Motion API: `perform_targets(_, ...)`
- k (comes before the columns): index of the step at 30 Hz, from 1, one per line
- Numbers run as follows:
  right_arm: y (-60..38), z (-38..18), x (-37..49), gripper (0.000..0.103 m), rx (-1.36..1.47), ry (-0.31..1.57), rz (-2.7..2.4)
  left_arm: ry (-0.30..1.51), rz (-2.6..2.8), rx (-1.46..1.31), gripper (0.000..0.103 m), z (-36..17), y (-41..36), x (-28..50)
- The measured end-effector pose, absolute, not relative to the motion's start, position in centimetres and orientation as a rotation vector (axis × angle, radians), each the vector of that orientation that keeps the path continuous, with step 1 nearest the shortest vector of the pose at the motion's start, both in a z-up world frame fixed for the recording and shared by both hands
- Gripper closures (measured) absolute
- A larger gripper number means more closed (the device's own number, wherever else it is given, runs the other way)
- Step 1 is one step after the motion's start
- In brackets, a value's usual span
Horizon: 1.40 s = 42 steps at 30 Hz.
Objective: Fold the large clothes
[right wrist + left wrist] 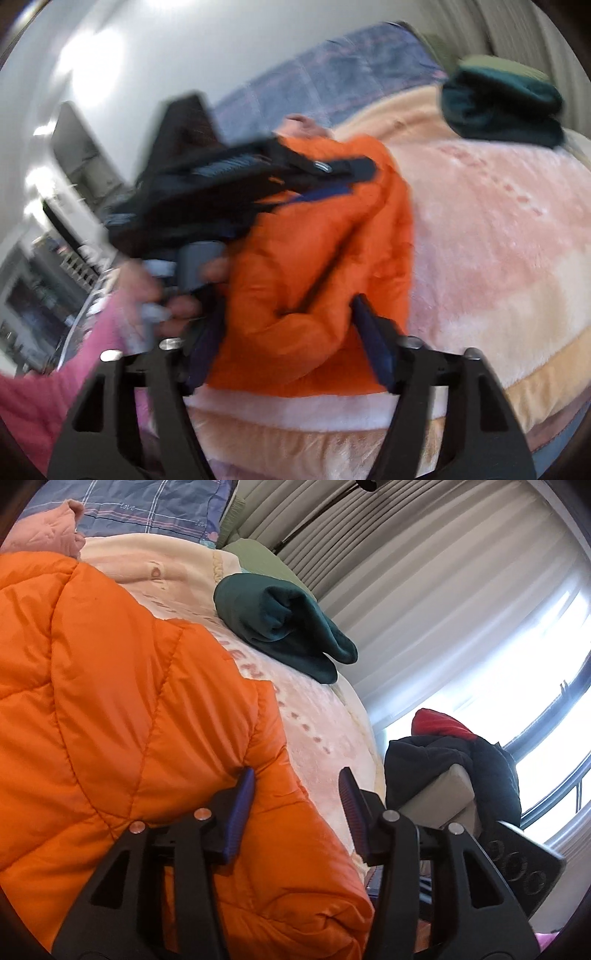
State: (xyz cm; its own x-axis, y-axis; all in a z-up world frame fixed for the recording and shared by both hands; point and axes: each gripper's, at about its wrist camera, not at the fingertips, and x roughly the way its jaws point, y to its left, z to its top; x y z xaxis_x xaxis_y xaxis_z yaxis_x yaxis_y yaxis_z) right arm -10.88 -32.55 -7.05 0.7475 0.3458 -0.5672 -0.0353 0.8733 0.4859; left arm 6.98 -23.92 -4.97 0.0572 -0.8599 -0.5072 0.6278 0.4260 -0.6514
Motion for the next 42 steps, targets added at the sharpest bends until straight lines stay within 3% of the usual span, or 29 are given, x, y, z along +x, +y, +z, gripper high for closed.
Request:
perform_targets(1, -33.0, -7.6, -10.7, 0.084, 0.505, 0.722, 0.203, 0.990, -1.148, -0.281, 0.055, -4.9, -23.9, 6.9)
perform_targets(3, -34.2, -8.5, -11.1, 0.090, 0.586, 0.735, 0.198, 0.985, -1.136, -0.280, 0.057, -4.2, -23.4, 6.9)
perform_targets(7, -35.6, -9.8, -12.1, 0.091, 0.607, 0.750, 0.158, 0.846, -1.062, -0.190, 0.061, -1.2, -20.8, 6.6)
perform_targets(9, -36.0, -10.6, -12.0, 0.090, 0.626, 0.772, 0.147, 0.802, -0.993, -0.128, 0.072, -0.4, -19.5, 7.2)
perform_targets(11, -35.9, -11.3, -12.1, 0.087, 0.625, 0.786, 0.140, 0.821, -0.951, -0.084, 0.077, -1.0, -19.2, 7.9)
perform_targets(15, -35.2, -11.0, -12.6, 0.081, 0.577, 0.801, 0.117, 0.826, -0.930, 0.087, 0.074, -4.2, -21.3, 7.4)
perform_targets(19, -35.2, -9.0, -13.4, 0.060, 0.455, 0.750, 0.026, 0.799, -0.876, 0.243, 0.073, -5.4, -23.7, 6.3)
perform_targets(26, -32.2, -4.7, -14.0, 0.060, 0.294, 0.561, 0.101, 0.764, -0.835, 0.341, 0.072, -6.3, -24.3, 5.5)
perform_targets(30, -31.3, -7.9, -11.3, 0.073, 0.243, 0.683, 0.017, 0.774, -0.843, 0.325, 0.072, -6.5, -24.1, 5.8)
perform_targets(34, -32.1, -11.1, -10.2, 0.073, 0.302, 0.734, -0.002, 0.771, -0.852, 0.345, 0.072, -6.6, -24.5, 5.6)
perform_targets(42, -31.5, -11.5, -10.3, 0.072, 0.238, 0.755, -0.027, 0.725, -0.812, 0.421, 0.072, -7.3, -25.4, 4.7)
